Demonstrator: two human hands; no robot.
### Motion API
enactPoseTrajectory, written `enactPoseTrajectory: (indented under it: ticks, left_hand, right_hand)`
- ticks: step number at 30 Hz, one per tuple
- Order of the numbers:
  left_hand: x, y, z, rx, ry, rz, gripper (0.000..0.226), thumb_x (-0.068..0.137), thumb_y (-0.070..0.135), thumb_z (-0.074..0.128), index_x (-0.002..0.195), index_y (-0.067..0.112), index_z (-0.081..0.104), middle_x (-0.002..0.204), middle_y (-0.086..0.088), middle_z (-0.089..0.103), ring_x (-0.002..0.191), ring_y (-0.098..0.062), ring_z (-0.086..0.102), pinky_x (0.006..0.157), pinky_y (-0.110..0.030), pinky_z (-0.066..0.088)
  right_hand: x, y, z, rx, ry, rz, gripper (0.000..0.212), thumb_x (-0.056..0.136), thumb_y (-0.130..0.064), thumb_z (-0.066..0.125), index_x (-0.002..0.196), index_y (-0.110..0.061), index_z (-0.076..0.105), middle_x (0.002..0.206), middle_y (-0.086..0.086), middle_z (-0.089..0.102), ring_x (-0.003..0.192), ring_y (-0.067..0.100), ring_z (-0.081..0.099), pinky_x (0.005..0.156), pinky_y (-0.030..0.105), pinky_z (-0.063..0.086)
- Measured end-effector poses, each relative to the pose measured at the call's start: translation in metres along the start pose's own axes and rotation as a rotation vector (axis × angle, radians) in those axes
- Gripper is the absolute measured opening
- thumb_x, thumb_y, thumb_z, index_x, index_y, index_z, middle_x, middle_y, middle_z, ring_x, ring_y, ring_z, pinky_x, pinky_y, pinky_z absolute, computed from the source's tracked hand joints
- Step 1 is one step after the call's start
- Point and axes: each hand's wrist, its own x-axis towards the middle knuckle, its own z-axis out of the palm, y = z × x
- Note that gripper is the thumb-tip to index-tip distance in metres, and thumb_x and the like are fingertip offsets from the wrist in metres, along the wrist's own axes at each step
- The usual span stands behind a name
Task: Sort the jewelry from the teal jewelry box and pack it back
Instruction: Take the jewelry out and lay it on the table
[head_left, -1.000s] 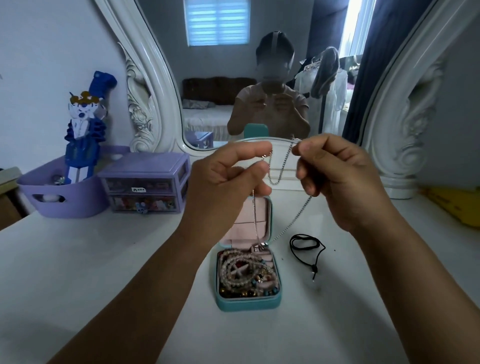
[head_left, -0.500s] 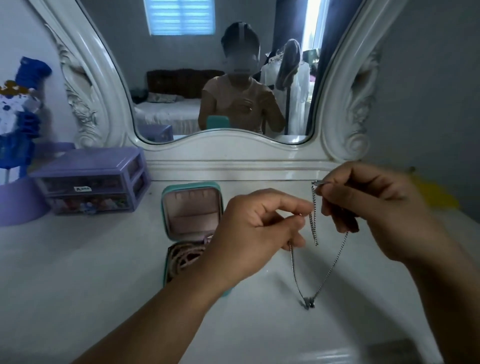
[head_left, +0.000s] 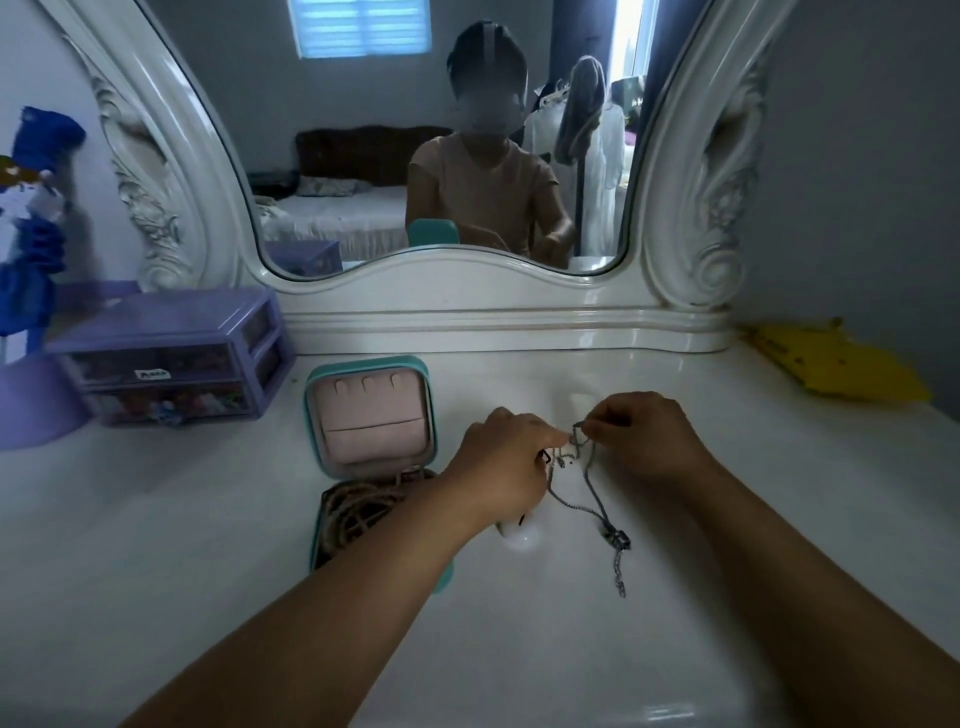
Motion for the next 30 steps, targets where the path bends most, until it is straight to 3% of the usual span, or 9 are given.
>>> enactPoseTrajectory:
  ticks: [6,9,12,15,17,20,23,25,30]
  left_hand:
    - [0.012,-0.005,0.004,0.204,-0.137,-0.018,0.044,0.09,0.008,0.039,0.13,0.024,0.046,0.146,0.006,0.036,0.13,-0.022,0.026,0.104,-0.035,0.018]
    - [0.006,-0.009,-0.002,0.08,-0.04,0.035,0.042,0.091,0.008,0.043,0.13,0.022,0.05,0.145,0.001,0.039,0.131,-0.022,0.032,0.107,-0.031,0.023]
    - [-0.013,-0.011,-0.022,-0.142,0.123,0.107,0.03,0.089,0.009,0.053,0.116,0.016,0.062,0.12,-0.003,0.06,0.107,-0.018,0.057,0.093,-0.029,0.044]
    - [-0.042,-0.022,-0.049,-0.289,0.14,0.066,0.02,0.087,0.015,0.06,0.104,0.024,0.067,0.089,0.013,0.067,0.08,0.002,0.063,0.074,-0.015,0.05]
    - [-0.061,-0.036,-0.062,-0.334,0.139,0.044,0.018,0.084,0.014,0.064,0.097,0.026,0.069,0.076,0.02,0.066,0.073,0.008,0.063,0.068,-0.008,0.048]
    - [-0.079,-0.058,-0.071,-0.299,0.16,0.024,0.02,0.081,0.012,0.067,0.09,0.03,0.069,0.083,0.015,0.069,0.078,0.004,0.066,0.072,-0.011,0.05]
    - [-0.089,-0.075,-0.072,-0.177,0.109,0.015,0.018,0.08,0.016,0.068,0.094,0.028,0.07,0.088,0.014,0.068,0.082,0.0,0.064,0.076,-0.018,0.051]
    - [-0.093,-0.082,-0.068,-0.142,0.055,0.013,0.018,0.08,0.02,0.067,0.096,0.028,0.07,0.09,0.012,0.066,0.083,-0.002,0.063,0.078,-0.025,0.052]
    - [-0.096,-0.086,-0.059,-0.043,0.055,-0.023,0.021,0.07,0.022,0.067,0.091,0.025,0.069,0.084,0.005,0.06,0.08,-0.01,0.06,0.076,-0.037,0.051]
  right_hand:
    - [0.008,0.018,0.013,-0.068,0.147,0.035,0.009,0.08,-0.025,0.067,0.085,-0.021,0.073,0.074,-0.002,0.061,0.075,0.018,0.06,0.066,0.027,0.042]
    - [0.007,0.022,0.012,-0.142,0.183,0.024,0.027,0.08,-0.031,0.067,0.103,-0.017,0.067,0.081,-0.002,0.054,0.077,0.015,0.051,0.071,0.026,0.037]
    - [0.003,0.024,0.006,-0.132,0.227,-0.038,0.024,0.082,-0.027,0.066,0.103,-0.015,0.067,0.079,0.0,0.056,0.073,0.015,0.051,0.07,0.025,0.036]
    - [-0.007,0.012,0.002,-0.047,0.251,-0.182,0.008,0.082,-0.019,0.066,0.089,-0.016,0.068,0.073,-0.004,0.057,0.066,0.008,0.052,0.064,0.019,0.038]
    - [-0.015,-0.003,0.003,0.02,0.204,-0.272,0.007,0.082,-0.014,0.066,0.079,-0.021,0.066,0.072,-0.005,0.061,0.067,0.007,0.056,0.064,0.014,0.041]
    - [-0.026,-0.035,0.009,0.078,0.016,-0.379,0.012,0.08,-0.011,0.067,0.073,-0.02,0.067,0.074,0.0,0.067,0.068,0.012,0.061,0.065,0.022,0.048]
    - [-0.04,-0.068,0.02,0.122,-0.18,-0.473,0.013,0.079,-0.012,0.07,0.07,-0.021,0.069,0.07,-0.004,0.066,0.067,0.009,0.061,0.061,0.014,0.045]
    - [-0.047,-0.086,0.032,0.126,-0.274,-0.526,0.005,0.079,-0.016,0.071,0.074,-0.014,0.071,0.071,-0.002,0.064,0.066,0.01,0.06,0.06,0.016,0.044]
    - [-0.058,-0.107,0.058,0.115,-0.319,-0.52,0.006,0.077,-0.015,0.07,0.083,-0.013,0.072,0.075,-0.009,0.059,0.068,0.002,0.055,0.062,0.011,0.04]
